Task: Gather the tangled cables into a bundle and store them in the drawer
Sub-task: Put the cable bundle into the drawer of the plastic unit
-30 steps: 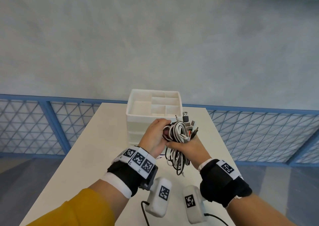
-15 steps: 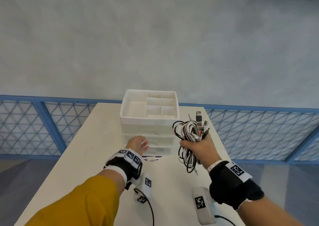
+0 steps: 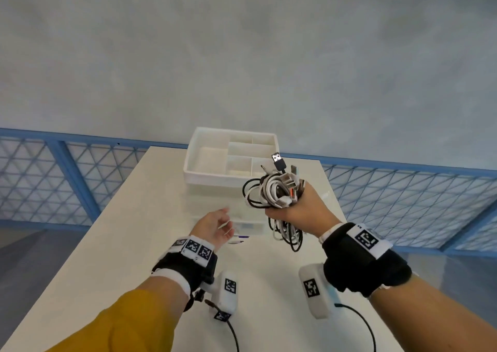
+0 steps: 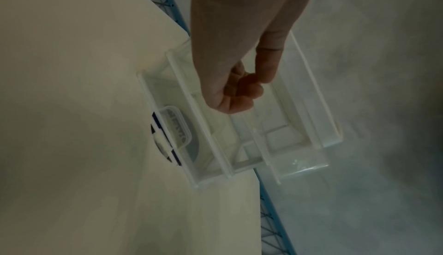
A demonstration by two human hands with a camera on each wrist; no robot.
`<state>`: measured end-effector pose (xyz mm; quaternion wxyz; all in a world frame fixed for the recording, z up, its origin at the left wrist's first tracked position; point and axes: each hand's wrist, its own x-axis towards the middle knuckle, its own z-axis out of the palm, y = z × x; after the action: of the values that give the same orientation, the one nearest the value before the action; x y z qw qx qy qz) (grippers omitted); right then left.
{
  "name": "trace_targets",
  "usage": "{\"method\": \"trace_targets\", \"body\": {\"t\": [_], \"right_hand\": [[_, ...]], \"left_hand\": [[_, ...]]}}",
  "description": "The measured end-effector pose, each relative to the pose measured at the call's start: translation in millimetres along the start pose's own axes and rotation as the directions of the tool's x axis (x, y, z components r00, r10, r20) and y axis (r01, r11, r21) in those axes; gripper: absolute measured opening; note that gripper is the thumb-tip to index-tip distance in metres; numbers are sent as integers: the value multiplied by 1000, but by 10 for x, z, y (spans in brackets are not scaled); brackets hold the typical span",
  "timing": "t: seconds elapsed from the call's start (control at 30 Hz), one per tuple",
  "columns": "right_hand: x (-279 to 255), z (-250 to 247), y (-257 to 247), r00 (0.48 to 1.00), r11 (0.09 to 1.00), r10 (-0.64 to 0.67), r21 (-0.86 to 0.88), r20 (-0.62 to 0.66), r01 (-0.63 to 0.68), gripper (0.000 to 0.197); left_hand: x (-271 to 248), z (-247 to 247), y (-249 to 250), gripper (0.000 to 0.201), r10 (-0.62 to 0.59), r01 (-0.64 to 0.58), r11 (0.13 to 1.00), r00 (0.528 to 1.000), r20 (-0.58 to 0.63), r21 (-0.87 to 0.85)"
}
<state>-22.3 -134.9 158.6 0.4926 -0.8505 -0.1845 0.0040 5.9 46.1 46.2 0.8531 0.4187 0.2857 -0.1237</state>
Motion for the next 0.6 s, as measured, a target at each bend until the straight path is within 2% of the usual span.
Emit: {"method": "trace_targets", "body": {"t": [0.13,0.27,0.4,0.6], "right_hand": [[259,15,-335,978,994,-89,-43,187,99,45],[558,260,-445,936,980,-104,-126,335,154,38],[763,594,-360,895,960,7,-254,446,120,44],[946,824,-35,804,876,234,-477,546,69,58]], "left_hand": [[-272,-207,-180,26,-37,37,999,999,8,20],[-443,-346,-304,28,-71,68,996,996,60,52],[-537,-444,-265,26,-69,53,990,991,116,131],[-658,-500,-154,30,-40,-18,920,989,140,392]]}}
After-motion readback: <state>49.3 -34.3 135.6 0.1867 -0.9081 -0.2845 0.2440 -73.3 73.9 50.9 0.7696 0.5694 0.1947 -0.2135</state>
